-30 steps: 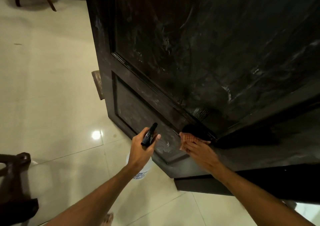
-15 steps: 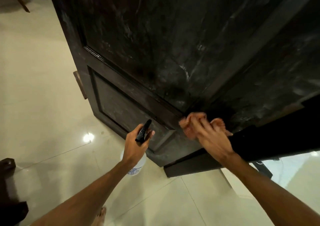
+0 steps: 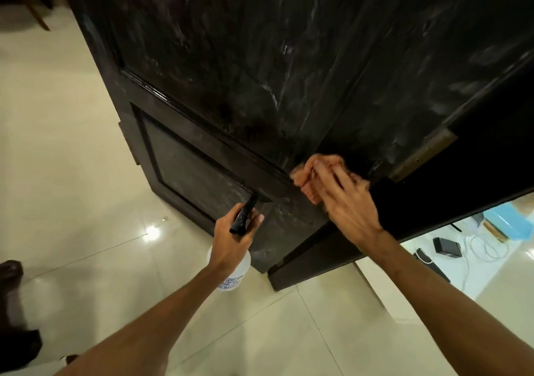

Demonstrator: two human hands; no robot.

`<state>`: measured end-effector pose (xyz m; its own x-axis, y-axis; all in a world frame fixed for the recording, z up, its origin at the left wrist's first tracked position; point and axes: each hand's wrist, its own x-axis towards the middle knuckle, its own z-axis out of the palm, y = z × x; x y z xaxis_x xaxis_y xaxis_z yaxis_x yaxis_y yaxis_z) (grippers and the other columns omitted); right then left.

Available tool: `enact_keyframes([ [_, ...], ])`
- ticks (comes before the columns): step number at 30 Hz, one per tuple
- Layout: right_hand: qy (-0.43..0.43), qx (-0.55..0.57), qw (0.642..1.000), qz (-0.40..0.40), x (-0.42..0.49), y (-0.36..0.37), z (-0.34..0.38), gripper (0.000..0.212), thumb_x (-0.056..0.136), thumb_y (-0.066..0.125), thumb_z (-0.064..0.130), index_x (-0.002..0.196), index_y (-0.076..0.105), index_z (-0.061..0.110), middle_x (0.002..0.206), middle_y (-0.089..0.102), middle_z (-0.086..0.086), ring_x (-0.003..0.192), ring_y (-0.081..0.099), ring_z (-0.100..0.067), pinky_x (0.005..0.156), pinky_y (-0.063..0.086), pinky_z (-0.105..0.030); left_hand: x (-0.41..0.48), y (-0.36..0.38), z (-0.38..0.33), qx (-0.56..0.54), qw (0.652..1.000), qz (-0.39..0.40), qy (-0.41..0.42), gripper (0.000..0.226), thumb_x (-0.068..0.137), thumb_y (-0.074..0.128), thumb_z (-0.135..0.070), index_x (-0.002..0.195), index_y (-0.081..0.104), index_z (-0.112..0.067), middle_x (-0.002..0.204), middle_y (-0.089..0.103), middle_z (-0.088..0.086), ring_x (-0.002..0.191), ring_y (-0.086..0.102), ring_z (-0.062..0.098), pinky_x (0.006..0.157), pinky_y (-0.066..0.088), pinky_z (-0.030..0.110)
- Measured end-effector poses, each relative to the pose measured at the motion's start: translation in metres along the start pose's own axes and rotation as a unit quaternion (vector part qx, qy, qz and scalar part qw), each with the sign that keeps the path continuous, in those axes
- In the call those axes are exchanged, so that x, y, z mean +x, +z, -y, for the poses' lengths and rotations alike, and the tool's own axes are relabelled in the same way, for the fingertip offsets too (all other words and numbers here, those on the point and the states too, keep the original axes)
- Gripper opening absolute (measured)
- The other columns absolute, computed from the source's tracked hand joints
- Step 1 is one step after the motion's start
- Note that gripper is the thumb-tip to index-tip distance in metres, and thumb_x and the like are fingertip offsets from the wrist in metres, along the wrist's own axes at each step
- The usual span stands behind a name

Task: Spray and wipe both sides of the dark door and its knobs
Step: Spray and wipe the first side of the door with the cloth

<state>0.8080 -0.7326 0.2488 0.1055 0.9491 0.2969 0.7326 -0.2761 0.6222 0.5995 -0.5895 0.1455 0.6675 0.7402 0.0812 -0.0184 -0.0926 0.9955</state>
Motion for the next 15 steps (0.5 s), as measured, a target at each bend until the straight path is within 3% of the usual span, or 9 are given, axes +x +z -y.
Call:
enact_keyframes([
  [2,0.015,-0.020,0.999,-0.027,-0.001,0.005,0.005,0.054,0.089,0.056,0.011,0.142,0.058,0.007,0.156,0.033,-0.015,0.134,0.039,-0.037,0.098,0.042,-0.047,-0.005,0.004,0.003,0.014,1.000,-0.006,-0.001,0.017,0.092,0.074,-0.031,0.103,0.068,-0.020,0.089,0.071,-0.012,0.088,0.069,0.017,0.081,0.057,0.028],
  [6,-0.059,-0.016,0.997,0.044,-0.027,0.038,0.043,0.073,0.088,0.065,0.016,0.155,0.037,0.006,0.160,0.035,-0.015,0.144,0.037,-0.035,0.121,0.028,-0.046,-0.016,0.015,0.010,0.022,1.000,-0.013,0.007,0.017,0.093,0.073,-0.032,0.103,0.067,-0.021,0.088,0.070,-0.008,0.083,0.068,0.020,0.077,0.060,0.036],
  [8,-0.032,0.018,0.998,0.049,-0.022,0.041,0.042,0.074,0.091,0.055,0.011,0.158,0.025,0.003,0.163,0.030,-0.018,0.147,0.035,-0.036,0.121,0.031,-0.051,-0.014,0.017,0.013,0.019,1.000,-0.015,0.006,0.013,0.094,0.074,-0.029,0.103,0.067,-0.021,0.089,0.070,-0.006,0.085,0.068,0.020,0.081,0.060,0.037],
  [10,0.019,0.030,0.999,0.030,-0.015,0.042,0.045,0.073,0.089,0.048,0.009,0.158,0.027,0.005,0.165,0.020,-0.017,0.148,0.028,-0.037,0.116,0.037,-0.052,-0.014,0.018,0.021,0.026,0.999,-0.024,0.013,0.013,0.095,0.074,-0.029,0.103,0.067,-0.022,0.090,0.070,-0.007,0.088,0.068,0.020,0.085,0.060,0.040],
  [12,0.061,0.024,0.998,-0.002,-0.012,0.051,0.059,0.075,0.085,0.056,0.014,0.157,0.036,0.010,0.164,0.019,-0.013,0.146,0.025,-0.035,0.109,0.035,-0.051,-0.006,0.017,0.036,0.038,0.999,-0.034,0.010,0.013,0.095,0.073,-0.033,0.103,0.066,-0.024,0.090,0.070,-0.008,0.088,0.068,0.020,0.085,0.060,0.043],
  [15,-0.002,0.016,0.999,0.051,-0.029,0.078,0.091,0.101,0.081,0.079,0.024,0.159,0.017,0.009,0.165,0.015,-0.014,0.145,0.027,-0.033,0.105,0.045,-0.049,-0.005,0.021,0.060,0.035,0.998,-0.043,0.011,0.014,0.095,0.073,-0.038,0.102,0.065,-0.028,0.089,0.069,-0.007,0.084,0.067,0.020,0.084,0.061,0.048],
])
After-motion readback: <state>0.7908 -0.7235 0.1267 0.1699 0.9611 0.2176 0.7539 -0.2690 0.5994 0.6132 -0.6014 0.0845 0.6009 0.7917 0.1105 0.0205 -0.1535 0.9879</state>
